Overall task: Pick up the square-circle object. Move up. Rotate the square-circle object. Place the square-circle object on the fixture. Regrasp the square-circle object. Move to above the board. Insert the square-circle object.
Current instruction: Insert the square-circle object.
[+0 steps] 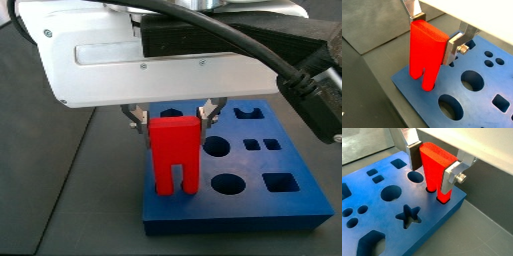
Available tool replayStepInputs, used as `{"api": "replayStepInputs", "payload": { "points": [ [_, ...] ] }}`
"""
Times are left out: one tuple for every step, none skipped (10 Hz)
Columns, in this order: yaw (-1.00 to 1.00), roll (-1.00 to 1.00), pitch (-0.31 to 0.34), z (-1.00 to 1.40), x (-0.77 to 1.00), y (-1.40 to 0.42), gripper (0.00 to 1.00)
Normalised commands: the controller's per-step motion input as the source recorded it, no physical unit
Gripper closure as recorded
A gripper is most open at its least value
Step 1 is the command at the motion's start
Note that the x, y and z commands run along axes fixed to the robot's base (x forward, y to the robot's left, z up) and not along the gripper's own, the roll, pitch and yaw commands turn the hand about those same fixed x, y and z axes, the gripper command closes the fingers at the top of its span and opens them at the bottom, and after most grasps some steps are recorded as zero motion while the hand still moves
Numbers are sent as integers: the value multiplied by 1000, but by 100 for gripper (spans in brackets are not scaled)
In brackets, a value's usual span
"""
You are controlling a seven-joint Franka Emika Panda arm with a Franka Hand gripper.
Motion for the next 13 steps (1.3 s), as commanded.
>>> {"api": "replayStepInputs", "payload": {
  "points": [
    [-194,7,80,0,-77,37,100],
    [-171,0,99,23,-117,54,100],
    [-86,20,50,-71,-149,37,100],
    [0,113,-31,-486,-60,0,100],
    [-23,146,-90,-963,-131,0,100],
    [0,0,-96,-1000,-37,40,100],
    [34,0,0,-1000,146,9,100],
    [3,0,0,-1000,134,0,100],
    [0,0,0,-1000,154,0,100],
    [-11,11,0,-1000,77,0,100],
    [-3,17,0,-1000,109,-9,100],
    [0,13,0,-1000,94,0,100],
    [-223,-84,0,0,246,103,100]
  ]
}}
